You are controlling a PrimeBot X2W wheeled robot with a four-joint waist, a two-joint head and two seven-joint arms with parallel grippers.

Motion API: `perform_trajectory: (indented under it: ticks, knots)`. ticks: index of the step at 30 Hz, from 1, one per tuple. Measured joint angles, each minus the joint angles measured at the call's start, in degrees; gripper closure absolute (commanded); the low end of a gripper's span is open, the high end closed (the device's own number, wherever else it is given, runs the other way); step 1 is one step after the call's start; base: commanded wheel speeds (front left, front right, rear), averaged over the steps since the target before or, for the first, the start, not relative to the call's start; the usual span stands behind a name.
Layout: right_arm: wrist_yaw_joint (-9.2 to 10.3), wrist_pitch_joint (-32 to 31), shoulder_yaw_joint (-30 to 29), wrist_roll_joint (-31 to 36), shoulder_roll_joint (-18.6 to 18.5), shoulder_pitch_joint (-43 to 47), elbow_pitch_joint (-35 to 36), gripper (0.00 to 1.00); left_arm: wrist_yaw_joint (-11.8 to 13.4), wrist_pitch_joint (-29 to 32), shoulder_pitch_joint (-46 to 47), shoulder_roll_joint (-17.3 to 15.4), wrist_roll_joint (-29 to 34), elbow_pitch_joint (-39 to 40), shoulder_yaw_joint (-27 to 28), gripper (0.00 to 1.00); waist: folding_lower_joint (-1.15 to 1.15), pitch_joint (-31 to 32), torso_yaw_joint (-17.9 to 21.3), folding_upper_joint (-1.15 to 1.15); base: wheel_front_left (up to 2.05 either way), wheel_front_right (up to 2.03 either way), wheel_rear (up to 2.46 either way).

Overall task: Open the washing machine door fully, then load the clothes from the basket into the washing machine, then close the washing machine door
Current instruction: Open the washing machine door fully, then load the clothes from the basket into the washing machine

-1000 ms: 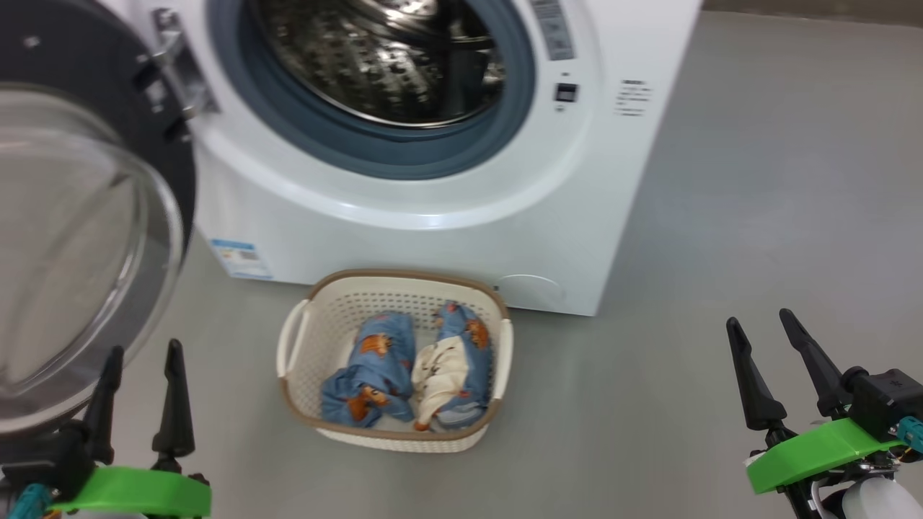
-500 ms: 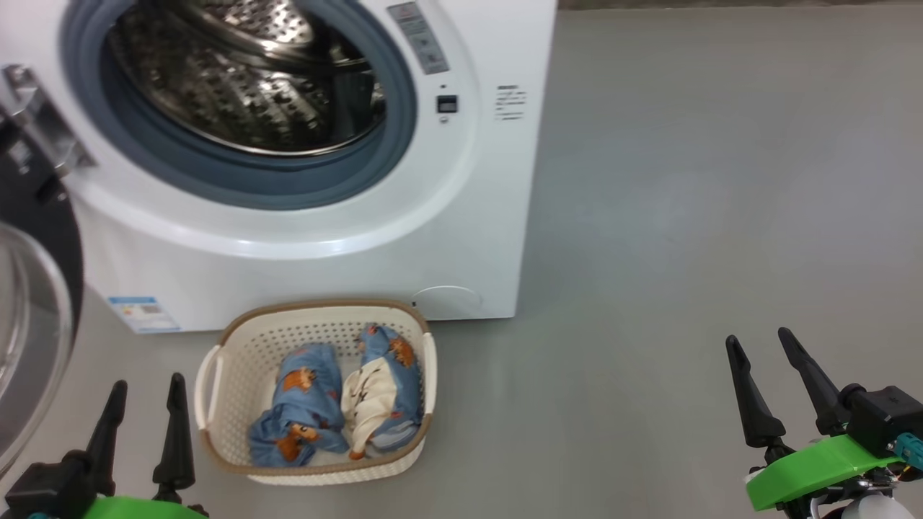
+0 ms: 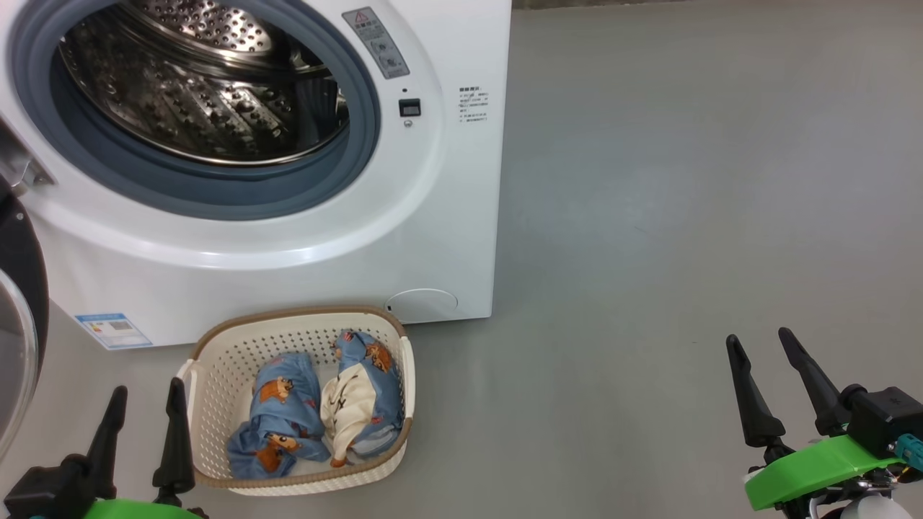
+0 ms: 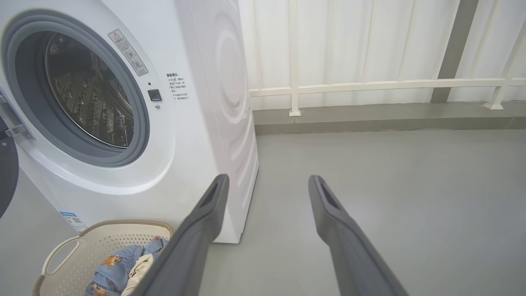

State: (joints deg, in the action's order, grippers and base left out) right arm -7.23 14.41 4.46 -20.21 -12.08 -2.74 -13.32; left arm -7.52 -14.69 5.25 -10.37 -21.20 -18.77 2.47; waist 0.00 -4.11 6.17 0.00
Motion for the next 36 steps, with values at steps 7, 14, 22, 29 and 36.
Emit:
perform_trajectory:
  ticks: [7,14,22,29,36]
  knots:
    - [0.0,0.0,-0.1,0.0,0.1,0.0,0.0,0.0,0.0,0.0,0.0,-0.1,0.0,-0.2,-0.4,0.0,0.0,-0.5,-0.6,0.0,0.0,0.0,0.0]
    - [0.0,0.0,-0.1,0.0,0.3,0.0,0.1,0.0,0.0,0.0,0.1,-0.3,-0.9,-0.1,-1.2,0.0,0.0,-1.2,-1.1,0.0,0.11,-0.41,0.3]
    - [0.0,0.0,-0.1,0.0,0.4,-0.2,0.4,0.0,0.0,0.0,0.4,-0.8,-1.0,-0.1,-1.9,0.0,0.0,-2.0,-1.3,0.0,0.71,-1.54,0.83]
    - [0.0,0.0,0.2,0.0,0.9,-0.3,0.5,0.0,0.0,0.0,0.8,-1.2,-0.3,0.0,-2.1,0.0,0.01,-2.8,-1.1,0.0,0.66,-1.03,0.37]
    - [0.0,0.0,0.1,0.0,0.9,-0.5,0.5,0.0,0.0,0.0,0.8,-0.4,-0.2,-0.8,-3.3,0.0,0.0,-3.5,-0.9,0.0,0.07,-0.07,0.0]
